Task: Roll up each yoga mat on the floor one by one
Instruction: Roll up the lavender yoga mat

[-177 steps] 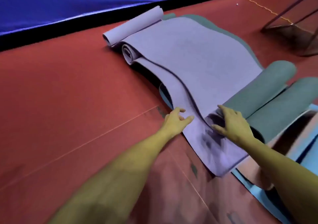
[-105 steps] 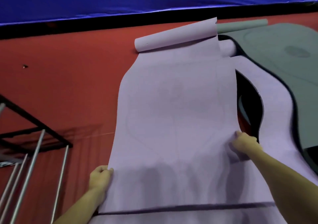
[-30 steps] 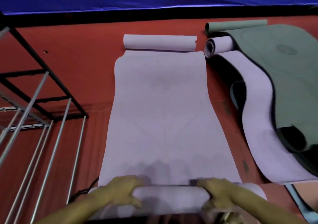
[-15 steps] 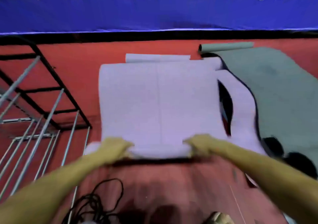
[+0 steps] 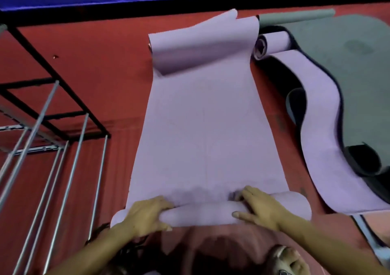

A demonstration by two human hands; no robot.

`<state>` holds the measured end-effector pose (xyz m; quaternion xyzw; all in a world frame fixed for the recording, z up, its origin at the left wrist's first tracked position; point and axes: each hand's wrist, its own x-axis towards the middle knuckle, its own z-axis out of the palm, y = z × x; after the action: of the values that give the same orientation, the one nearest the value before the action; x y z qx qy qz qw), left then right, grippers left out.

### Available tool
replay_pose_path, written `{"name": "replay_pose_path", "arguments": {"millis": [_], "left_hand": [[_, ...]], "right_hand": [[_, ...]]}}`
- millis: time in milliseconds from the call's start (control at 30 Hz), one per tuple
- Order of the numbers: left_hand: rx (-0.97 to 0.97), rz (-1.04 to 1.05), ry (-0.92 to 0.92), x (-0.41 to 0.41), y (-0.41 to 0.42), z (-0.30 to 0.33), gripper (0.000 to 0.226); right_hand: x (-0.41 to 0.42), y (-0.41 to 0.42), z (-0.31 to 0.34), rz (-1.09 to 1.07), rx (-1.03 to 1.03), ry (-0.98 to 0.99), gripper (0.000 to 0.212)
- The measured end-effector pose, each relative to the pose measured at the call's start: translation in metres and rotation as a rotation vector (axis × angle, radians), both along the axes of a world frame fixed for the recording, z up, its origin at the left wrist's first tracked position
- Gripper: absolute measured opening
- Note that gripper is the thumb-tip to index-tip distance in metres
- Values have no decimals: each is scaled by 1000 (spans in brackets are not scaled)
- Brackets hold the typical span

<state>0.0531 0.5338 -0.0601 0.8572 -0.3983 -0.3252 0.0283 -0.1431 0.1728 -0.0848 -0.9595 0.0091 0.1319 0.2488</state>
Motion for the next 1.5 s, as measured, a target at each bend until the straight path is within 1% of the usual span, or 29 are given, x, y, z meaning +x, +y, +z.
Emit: {"name": "replay_pose_path", "arguments": {"millis": [33, 67, 133, 167, 233, 300, 367, 433, 533, 600, 667, 733, 800, 867, 933, 1000, 1033, 1100, 1167, 1200, 1333, 1433, 1500], "left_hand": [[-10, -8, 10, -6, 3, -3, 56], [-22, -10, 12, -12, 5, -6, 63], [-74, 13, 37, -19, 7, -9, 76], [-104, 22, 55, -21, 8, -9, 77], [-154, 48, 75, -21, 9, -5, 69], [-157, 47, 75, -20, 10, -2, 50], [-141, 24, 67, -21, 8, -4, 37], [-126, 6, 26, -25, 5, -12, 38], [-143, -12, -60, -34, 1, -29, 38], [-171, 67, -14, -40, 5, -39, 40], [-198, 94, 26, -45, 9, -48, 41], [-215, 63, 8, -52, 12, -55, 38], [-240, 59, -5, -61, 18, -61, 47], [-265, 92, -15, -67, 27, -63, 50], [-277, 92, -10, -71, 32, -60, 44], [-310, 107, 35, -75, 32, -58, 35], [-316, 150, 60, -76, 30, -57, 31], [-320, 246, 70, -76, 25, -56, 27], [-323, 287, 99, -73, 21, -58, 27], [-323, 288, 112, -72, 21, -61, 29], [-345, 254, 151, -68, 28, -73, 33], [-373, 250, 131, -66, 32, -76, 27], [-394, 255, 118, -65, 32, -75, 27]], "right_hand": [[-8, 4, -3, 0, 31, -21, 54], [-15, 6, -8, 3, 55, -31, 51], [-26, 9, -15, 8, 74, -36, 49], [-28, 9, -16, -7, 63, -42, 50], [-27, 9, -14, -66, 42, -25, 51], [-25, 12, -11, -96, 41, 12, 52], [-23, 16, -12, -102, 39, 42, 54], [-28, 18, -18, -115, 54, 48, 54], [-48, 19, -32, -103, 137, -43, 51], [-65, 21, -41, -86, 178, -96, 41], [-77, 26, -51, -71, 127, -118, 30], [-84, 35, -59, -88, 0, -134, 23], [-91, 45, -68, -119, -79, -155, 20], [-97, 54, -76, -145, -73, -173, 24], [-102, 60, -84, -148, -60, -217, 29], [-106, 64, -86, -155, -74, -257, 27], [-108, 66, -85, -163, -85, -272, 26], [-108, 70, -75, -183, -173, -262, 27], [-108, 73, -66, -189, -293, -232, 30], [-108, 74, -63, -204, -320, -216, 30], [-106, 77, -64, -272, -339, -152, 29], [-106, 78, -67, -312, -280, -103, 29], [-106, 74, -66, -310, -232, -56, 30]]}}
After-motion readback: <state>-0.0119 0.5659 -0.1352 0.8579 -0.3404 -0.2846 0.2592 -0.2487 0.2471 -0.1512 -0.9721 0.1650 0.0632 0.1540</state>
